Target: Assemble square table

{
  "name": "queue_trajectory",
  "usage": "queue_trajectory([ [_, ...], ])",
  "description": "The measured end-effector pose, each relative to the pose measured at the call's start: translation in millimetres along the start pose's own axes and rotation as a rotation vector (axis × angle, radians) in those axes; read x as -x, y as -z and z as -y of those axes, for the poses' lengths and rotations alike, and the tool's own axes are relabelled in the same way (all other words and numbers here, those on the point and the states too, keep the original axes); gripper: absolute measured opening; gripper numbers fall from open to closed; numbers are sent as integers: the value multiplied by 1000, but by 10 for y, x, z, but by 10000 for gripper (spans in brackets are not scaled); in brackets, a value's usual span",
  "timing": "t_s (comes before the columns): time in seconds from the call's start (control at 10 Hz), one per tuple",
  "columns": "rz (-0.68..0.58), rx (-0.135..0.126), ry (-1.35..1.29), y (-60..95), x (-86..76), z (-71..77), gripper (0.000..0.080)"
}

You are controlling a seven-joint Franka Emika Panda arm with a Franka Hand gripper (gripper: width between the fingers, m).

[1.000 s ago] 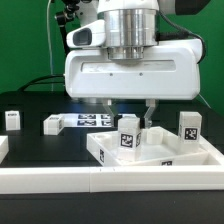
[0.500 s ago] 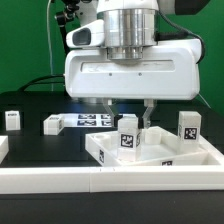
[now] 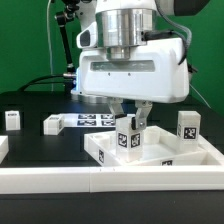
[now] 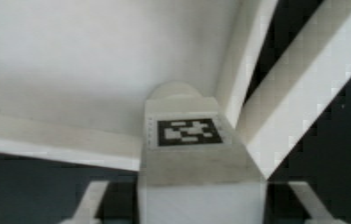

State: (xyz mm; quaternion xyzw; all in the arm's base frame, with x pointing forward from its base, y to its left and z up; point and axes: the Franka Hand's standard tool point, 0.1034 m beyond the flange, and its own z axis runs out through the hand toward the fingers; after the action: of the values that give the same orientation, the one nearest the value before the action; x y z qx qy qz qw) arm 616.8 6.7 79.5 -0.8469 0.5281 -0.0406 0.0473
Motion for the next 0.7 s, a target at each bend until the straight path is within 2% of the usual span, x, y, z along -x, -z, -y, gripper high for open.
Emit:
queue_trajectory([
  [0.7, -1, -4, -575, 1, 14, 1, 291],
])
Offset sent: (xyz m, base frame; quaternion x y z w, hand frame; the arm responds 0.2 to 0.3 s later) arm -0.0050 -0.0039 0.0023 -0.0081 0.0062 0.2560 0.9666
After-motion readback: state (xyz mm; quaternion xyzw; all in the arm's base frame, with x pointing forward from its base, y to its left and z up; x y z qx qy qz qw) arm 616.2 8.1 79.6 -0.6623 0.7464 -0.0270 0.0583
